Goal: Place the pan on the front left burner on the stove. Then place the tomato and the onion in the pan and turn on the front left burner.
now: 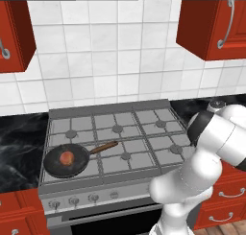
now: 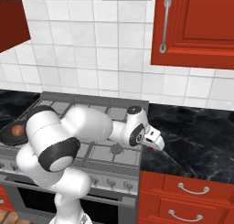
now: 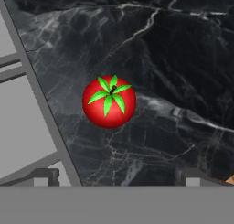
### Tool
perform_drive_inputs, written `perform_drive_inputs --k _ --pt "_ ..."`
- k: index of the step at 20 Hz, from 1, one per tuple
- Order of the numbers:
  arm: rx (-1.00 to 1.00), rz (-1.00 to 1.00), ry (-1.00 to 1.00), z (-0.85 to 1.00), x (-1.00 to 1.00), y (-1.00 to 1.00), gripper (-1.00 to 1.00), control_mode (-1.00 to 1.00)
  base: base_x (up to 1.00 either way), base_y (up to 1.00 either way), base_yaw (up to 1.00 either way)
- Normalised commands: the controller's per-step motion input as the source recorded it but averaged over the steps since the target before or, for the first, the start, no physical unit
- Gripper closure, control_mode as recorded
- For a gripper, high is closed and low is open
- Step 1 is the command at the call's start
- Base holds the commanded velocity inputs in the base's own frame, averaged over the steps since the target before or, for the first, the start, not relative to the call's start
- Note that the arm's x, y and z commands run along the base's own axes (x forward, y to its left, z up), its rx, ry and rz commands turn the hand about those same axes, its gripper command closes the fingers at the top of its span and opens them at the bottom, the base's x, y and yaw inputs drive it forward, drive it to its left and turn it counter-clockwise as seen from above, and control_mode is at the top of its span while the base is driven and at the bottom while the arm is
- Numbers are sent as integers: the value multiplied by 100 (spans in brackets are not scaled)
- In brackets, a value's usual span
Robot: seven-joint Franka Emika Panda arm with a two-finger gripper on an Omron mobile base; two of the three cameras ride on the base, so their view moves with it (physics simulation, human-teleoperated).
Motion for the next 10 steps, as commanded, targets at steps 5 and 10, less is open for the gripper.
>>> perform_drive_inputs --k 5,10 --pt "0 0 0 -23 23 -5 -100 -100 0 0 0" --pt "0 0 0 -18 26 0 -100 -100 0 0 0"
